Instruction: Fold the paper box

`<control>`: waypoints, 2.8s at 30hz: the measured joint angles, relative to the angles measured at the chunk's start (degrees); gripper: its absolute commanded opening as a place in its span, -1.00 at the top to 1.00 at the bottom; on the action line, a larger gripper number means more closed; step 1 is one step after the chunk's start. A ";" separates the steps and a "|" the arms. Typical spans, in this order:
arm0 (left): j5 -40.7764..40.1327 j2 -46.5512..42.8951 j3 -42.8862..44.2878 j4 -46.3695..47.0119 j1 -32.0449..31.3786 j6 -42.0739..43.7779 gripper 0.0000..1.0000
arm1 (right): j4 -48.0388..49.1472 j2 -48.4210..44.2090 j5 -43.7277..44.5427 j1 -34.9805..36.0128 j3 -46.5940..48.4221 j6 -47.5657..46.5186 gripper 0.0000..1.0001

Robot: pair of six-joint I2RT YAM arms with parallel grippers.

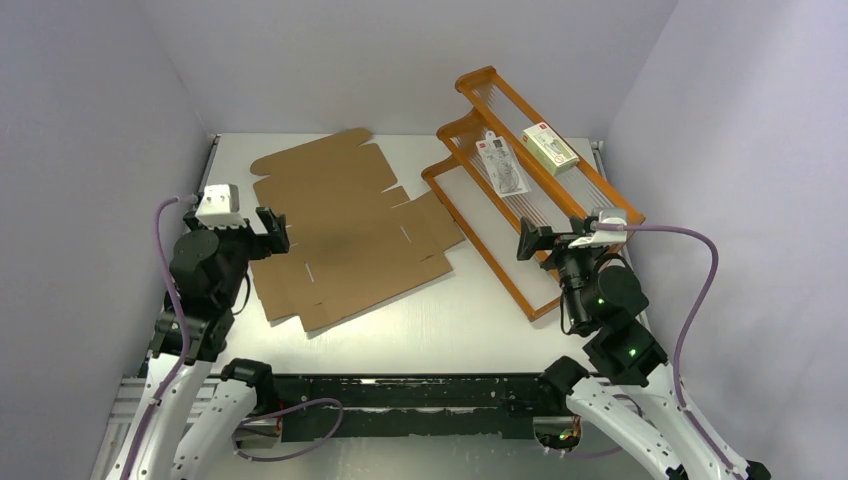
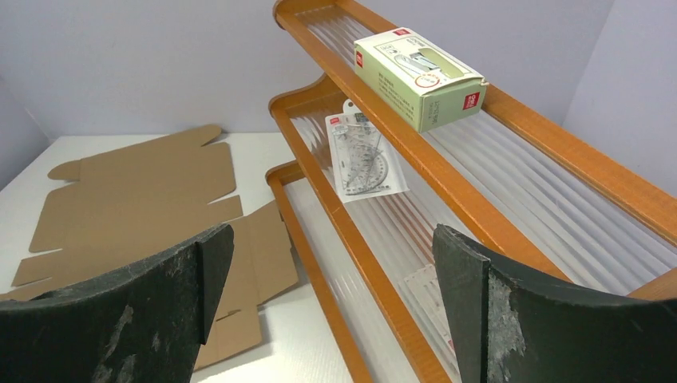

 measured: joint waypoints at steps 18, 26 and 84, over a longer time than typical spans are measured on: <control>1.57 0.52 0.00 0.02 0.00 0.46 -0.97 | -0.24 5.62 -6.67 0.02 2.75 -0.55 -1.00; 2.62 -0.20 -0.35 0.00 0.00 0.68 -0.97 | 0.22 23.10 -19.39 0.26 7.76 -0.17 -1.00; 2.56 -2.64 -0.96 0.02 -2.54 1.49 -0.97 | 17.07 78.55 -30.58 -19.17 13.62 11.69 -1.00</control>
